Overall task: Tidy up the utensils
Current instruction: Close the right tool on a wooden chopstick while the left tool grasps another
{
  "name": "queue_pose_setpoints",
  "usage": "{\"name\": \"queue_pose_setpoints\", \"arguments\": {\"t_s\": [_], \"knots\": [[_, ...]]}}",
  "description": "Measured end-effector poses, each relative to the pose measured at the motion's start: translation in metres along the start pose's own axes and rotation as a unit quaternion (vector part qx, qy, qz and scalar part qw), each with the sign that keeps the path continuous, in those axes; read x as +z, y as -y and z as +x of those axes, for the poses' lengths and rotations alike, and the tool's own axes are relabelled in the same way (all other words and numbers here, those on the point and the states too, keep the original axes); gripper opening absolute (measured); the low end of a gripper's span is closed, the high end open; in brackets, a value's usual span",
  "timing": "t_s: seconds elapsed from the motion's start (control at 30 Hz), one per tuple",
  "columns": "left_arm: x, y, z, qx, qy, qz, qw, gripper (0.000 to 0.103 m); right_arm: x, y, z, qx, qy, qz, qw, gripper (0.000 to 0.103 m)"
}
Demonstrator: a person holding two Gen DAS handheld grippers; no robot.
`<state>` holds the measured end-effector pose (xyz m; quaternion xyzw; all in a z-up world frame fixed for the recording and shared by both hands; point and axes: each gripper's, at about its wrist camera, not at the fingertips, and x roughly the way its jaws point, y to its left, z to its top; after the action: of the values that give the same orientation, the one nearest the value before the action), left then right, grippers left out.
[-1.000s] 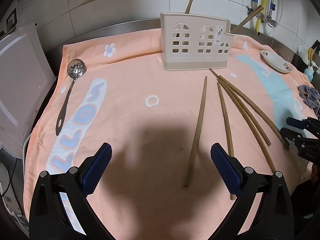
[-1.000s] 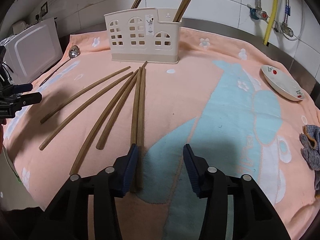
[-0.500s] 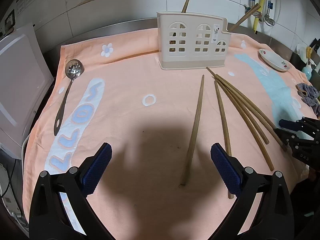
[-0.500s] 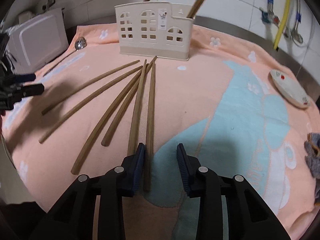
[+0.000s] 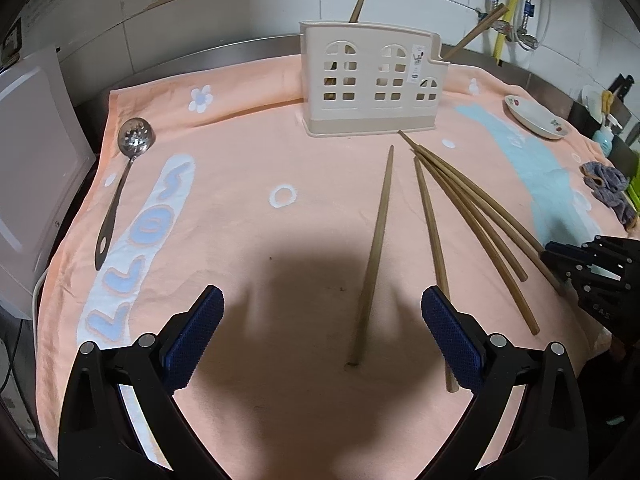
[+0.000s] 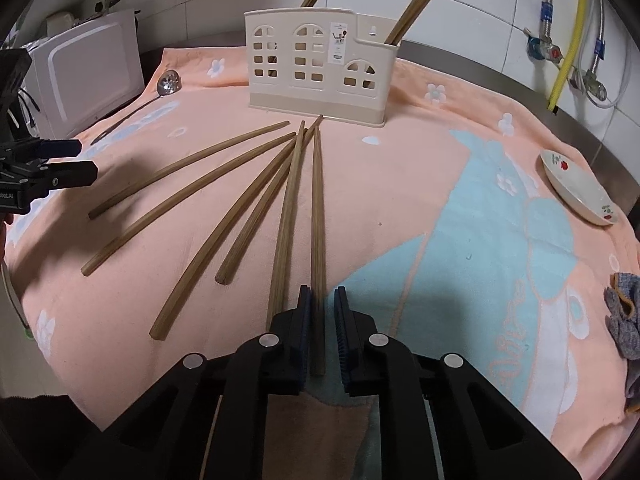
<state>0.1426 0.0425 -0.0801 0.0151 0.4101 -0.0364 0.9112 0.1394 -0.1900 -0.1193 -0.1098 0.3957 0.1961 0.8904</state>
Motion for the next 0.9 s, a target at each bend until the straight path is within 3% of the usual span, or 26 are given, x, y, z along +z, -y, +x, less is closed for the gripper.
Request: {"name": "queue_pose_setpoints", "arguments": {"t_s": [0.07,0.2,0.5,0.7,0.9], "knots": [[-0.002,0.002,0.001,-0.010,-0.001,0.002,1.0000,0.096,0.000,0.001,0.000,0.001,0.002,0.002,1.000,0.012],[-0.006,0.008,0.008,-0.027,-0.013,0.013,0.9995,0.071,-0.001,0.004,-0.001,0.004,0.005,0.010,1.000,0.007],[-0.008,0.018,0.023,-0.050,-0.034,0.046,0.9971,0.029,-0.002,0.005,-0.002,0.008,0.009,0.016,1.000,0.007],[-0.010,0.020,0.028,-0.055,-0.043,0.058,0.9959,0.018,-0.002,0.004,-0.002,0.009,0.009,0.020,1.000,0.007],[-0.011,0.018,0.035,-0.059,-0.052,0.062,0.9950,0.015,-0.002,0.005,-0.002,0.009,0.009,0.020,1.000,0.007]]}}
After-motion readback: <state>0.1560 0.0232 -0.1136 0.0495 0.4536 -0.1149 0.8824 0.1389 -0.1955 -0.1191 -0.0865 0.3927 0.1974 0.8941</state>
